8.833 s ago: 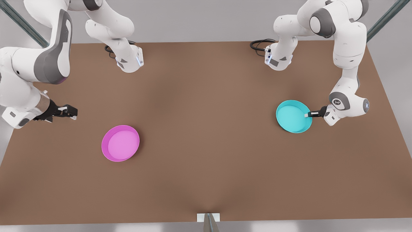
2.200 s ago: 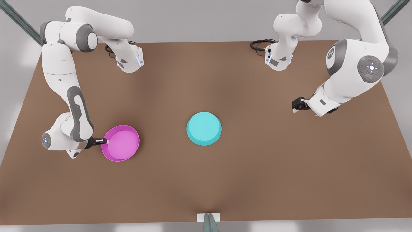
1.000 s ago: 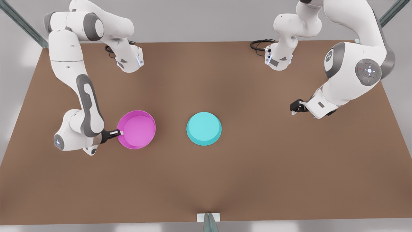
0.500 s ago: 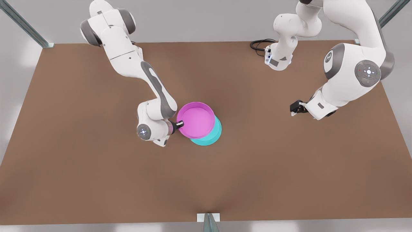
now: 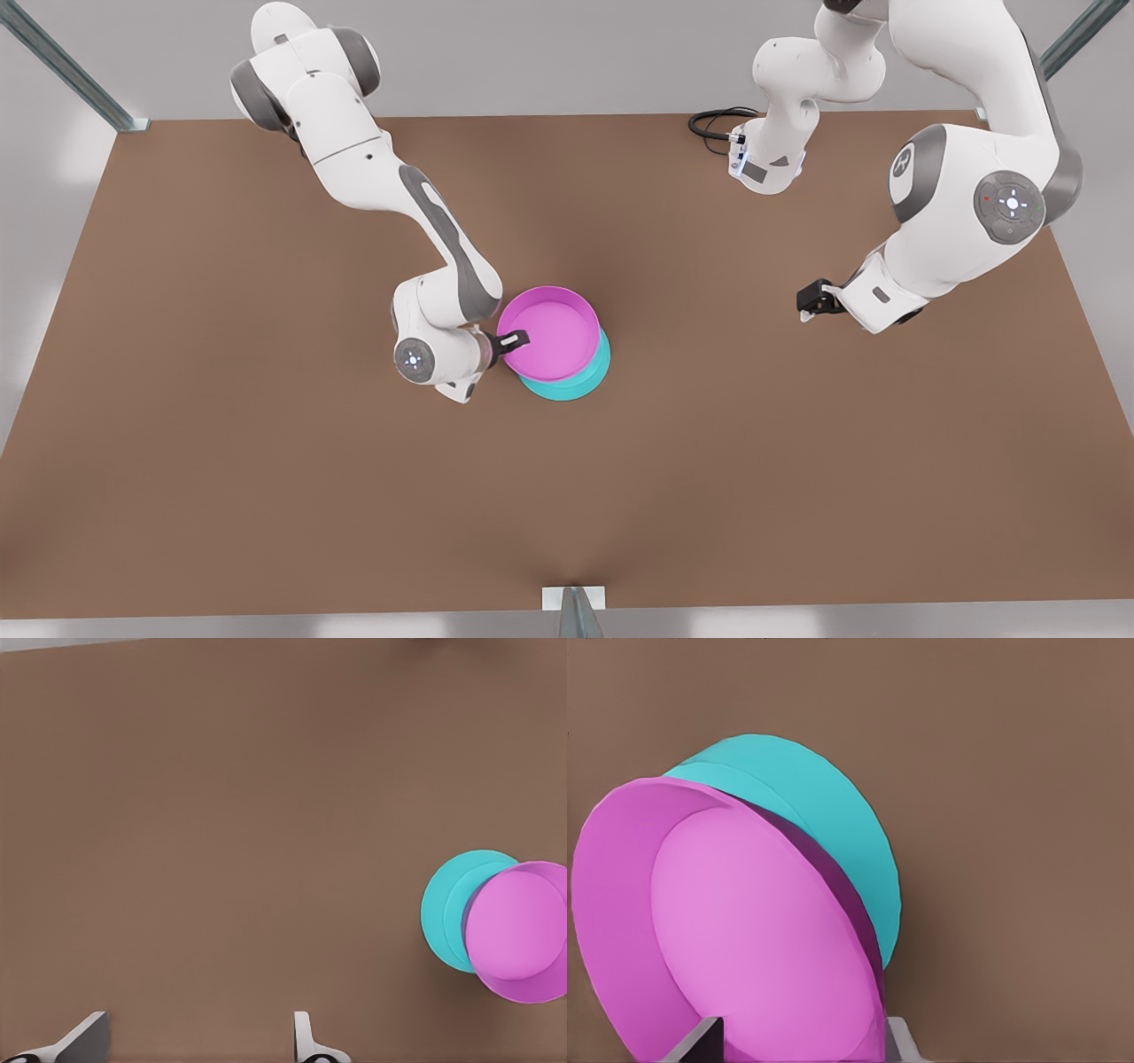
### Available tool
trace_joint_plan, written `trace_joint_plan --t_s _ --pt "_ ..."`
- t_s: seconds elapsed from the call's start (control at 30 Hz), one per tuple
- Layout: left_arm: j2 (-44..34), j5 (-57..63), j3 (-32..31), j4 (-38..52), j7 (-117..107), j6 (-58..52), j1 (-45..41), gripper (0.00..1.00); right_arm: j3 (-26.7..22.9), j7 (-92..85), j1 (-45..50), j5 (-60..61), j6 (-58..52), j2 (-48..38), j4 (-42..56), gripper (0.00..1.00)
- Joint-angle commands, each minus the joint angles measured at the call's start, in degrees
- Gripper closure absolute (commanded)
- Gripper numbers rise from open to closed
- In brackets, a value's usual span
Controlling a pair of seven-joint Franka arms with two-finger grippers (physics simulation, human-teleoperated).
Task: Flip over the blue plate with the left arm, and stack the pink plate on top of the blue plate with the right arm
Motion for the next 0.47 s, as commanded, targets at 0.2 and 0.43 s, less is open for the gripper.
trace_joint_plan --t_s 0.2,0.43 --pt "-0.3 -0.2 0.0 0.1 0.0 0.4 0.0 0.0 -5.9 5.5 -17.7 -32.4 -35.1 -25.0 14.2 0.0" --pt "-1.5 0.4 1.2 0.2 0.0 1.1 0.0 0.0 -5.5 6.0 -18.4 -38.3 -34.4 -22.9 20.5 0.0"
